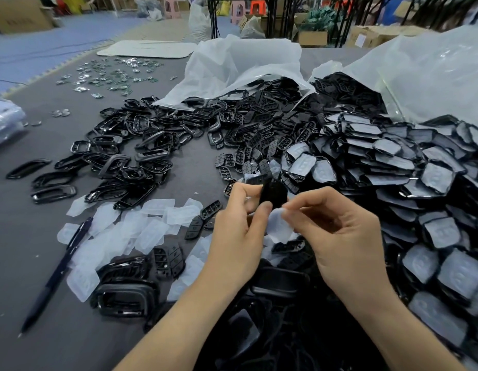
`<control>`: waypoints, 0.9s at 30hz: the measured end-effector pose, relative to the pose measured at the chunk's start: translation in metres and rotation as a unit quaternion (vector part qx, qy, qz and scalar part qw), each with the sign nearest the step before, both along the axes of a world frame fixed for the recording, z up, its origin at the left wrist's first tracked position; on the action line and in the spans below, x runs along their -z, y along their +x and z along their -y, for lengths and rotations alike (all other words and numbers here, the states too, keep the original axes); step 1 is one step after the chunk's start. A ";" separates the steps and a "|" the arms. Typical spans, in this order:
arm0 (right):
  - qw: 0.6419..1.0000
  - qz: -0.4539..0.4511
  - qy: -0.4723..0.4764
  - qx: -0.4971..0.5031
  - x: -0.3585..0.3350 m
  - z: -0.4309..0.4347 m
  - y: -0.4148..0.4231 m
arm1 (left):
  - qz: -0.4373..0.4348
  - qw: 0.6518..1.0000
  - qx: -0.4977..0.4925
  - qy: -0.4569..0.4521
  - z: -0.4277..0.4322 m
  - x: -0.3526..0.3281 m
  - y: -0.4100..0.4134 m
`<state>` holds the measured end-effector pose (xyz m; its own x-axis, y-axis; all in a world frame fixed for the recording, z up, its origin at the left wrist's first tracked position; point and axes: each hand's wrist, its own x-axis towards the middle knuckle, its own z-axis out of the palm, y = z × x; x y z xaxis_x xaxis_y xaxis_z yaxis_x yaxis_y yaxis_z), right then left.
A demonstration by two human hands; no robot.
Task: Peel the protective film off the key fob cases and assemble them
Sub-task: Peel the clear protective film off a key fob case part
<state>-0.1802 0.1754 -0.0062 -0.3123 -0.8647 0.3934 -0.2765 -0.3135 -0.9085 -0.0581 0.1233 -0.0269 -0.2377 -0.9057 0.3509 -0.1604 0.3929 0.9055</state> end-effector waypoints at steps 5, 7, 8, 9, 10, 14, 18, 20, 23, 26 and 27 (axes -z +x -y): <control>0.997 -0.016 -0.059 0.053 0.003 0.002 -0.004 | 0.001 0.999 0.033 -0.018 -0.005 -0.001 -0.003; 0.992 -0.068 -0.086 0.063 0.005 0.003 -0.006 | 0.013 0.998 0.046 -0.040 -0.007 0.000 -0.004; 0.990 -0.088 -0.091 0.067 0.006 0.003 -0.006 | 0.018 0.997 0.047 -0.054 -0.008 0.000 -0.004; 0.988 -0.103 -0.094 0.071 0.006 0.004 -0.007 | 0.024 0.997 0.047 -0.064 -0.008 0.000 -0.004; 0.986 -0.112 -0.096 0.075 0.006 0.003 -0.007 | 0.027 0.996 0.047 -0.069 -0.009 0.000 -0.004; 0.978 -0.154 -0.110 0.092 0.005 0.002 -0.007 | 0.025 0.996 0.048 -0.077 -0.010 -0.002 -0.004; 0.972 -0.172 -0.125 0.101 0.002 0.000 -0.006 | 0.056 0.989 0.037 -0.132 -0.010 -0.005 -0.001; 0.973 -0.168 -0.123 0.104 0.001 -0.001 -0.005 | 0.066 0.984 0.031 -0.162 -0.010 -0.006 0.000; 0.978 -0.144 -0.107 0.109 -0.001 -0.001 -0.003 | 0.059 0.983 0.047 -0.170 -0.011 -0.008 0.001; 0.980 -0.131 -0.097 0.109 -0.002 -0.003 -0.002 | 0.066 0.981 0.049 -0.174 -0.012 -0.011 0.001; 0.981 -0.130 -0.095 0.111 -0.002 -0.003 -0.002 | 0.071 0.981 0.049 -0.174 -0.012 -0.012 0.002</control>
<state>-0.1823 0.1783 -0.0040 -0.3517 -0.6898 0.6328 -0.5720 -0.3768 -0.7286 -0.0565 0.1352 -0.0146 -0.3857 -0.7073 0.5924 -0.2210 0.6942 0.6850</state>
